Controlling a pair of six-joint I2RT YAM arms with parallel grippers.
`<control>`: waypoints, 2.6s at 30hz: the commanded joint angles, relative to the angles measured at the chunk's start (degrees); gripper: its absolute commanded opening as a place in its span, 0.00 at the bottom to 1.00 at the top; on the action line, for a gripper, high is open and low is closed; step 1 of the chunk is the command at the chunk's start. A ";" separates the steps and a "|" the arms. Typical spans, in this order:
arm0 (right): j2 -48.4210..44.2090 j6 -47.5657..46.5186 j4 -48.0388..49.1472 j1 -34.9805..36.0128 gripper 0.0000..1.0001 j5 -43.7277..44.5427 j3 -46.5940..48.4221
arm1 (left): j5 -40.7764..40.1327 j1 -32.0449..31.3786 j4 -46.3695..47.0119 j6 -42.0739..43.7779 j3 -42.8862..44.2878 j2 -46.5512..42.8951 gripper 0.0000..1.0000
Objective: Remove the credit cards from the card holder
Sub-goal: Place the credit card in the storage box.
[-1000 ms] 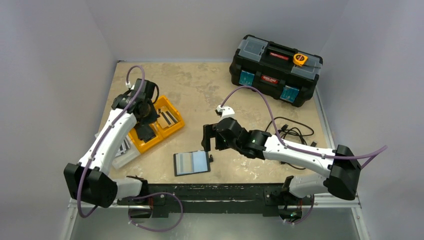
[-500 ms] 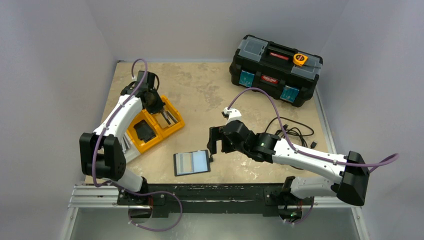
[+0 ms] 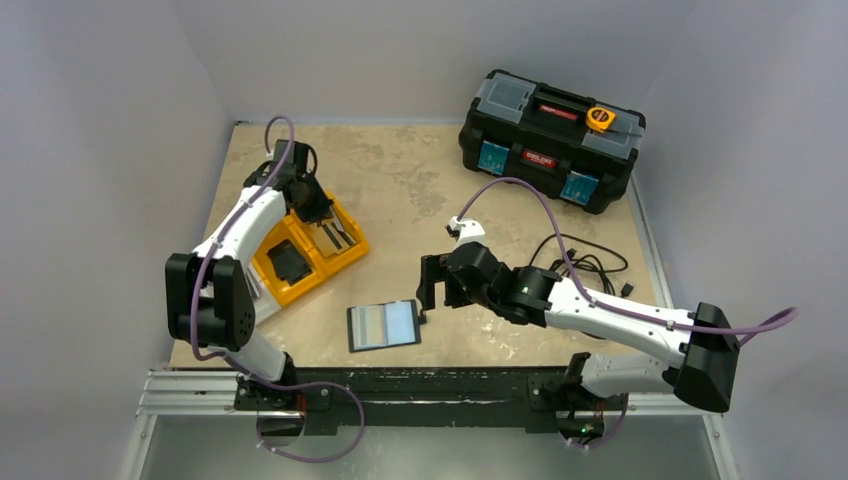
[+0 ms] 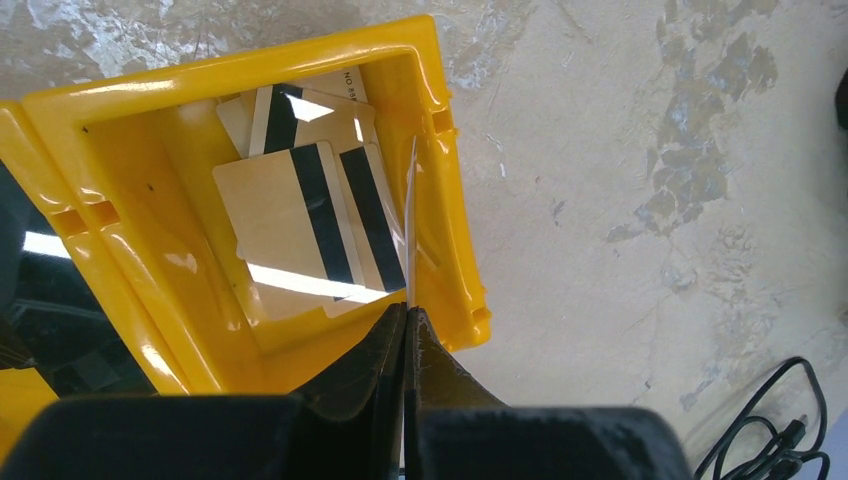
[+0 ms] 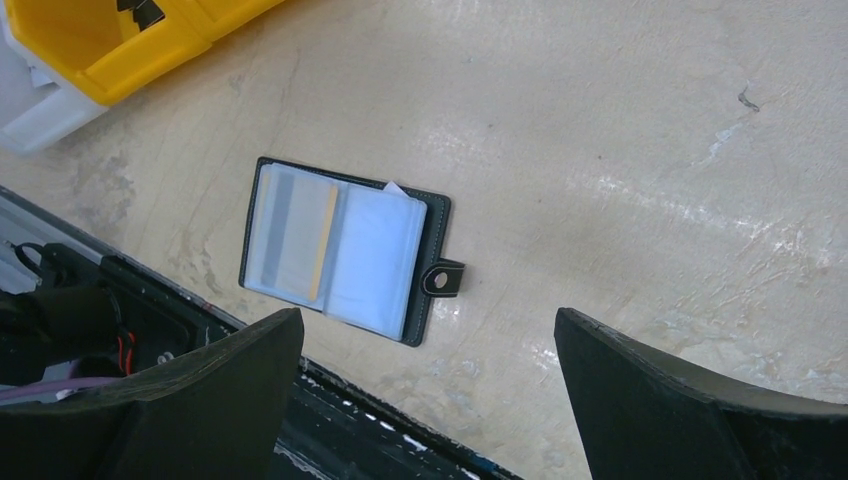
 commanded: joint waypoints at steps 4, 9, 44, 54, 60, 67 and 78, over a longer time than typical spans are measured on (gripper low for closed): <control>0.95 0.59 -1.08 -0.15 0.99 2.87 1.48 | 0.61 1.11 0.81 1.29 -0.12 -4.49 0.00; 1.45 0.70 -1.99 -0.15 0.99 2.95 2.31 | 1.17 1.12 0.83 0.79 -0.91 -5.74 0.00; 14.30 -11.56 6.10 -21.23 0.99 -7.74 4.27 | -17.39 13.02 -27.15 11.72 5.59 -20.74 0.00; 12.00 -13.22 7.25 -21.25 0.99 -10.61 3.27 | -32.82 18.93 -26.90 11.16 -5.47 -23.00 0.00; 14.13 -12.97 6.30 -21.25 0.99 -15.76 3.22 | -36.30 19.05 -25.94 10.08 -7.94 -20.69 0.00; 15.37 -13.19 6.17 -21.29 0.99 -16.85 2.83 | -38.21 19.33 -25.34 9.69 -9.04 -17.63 0.00; 16.09 -13.88 6.57 -21.24 0.99 -17.81 3.10 | -33.37 19.83 -24.82 10.09 -8.68 -18.14 0.38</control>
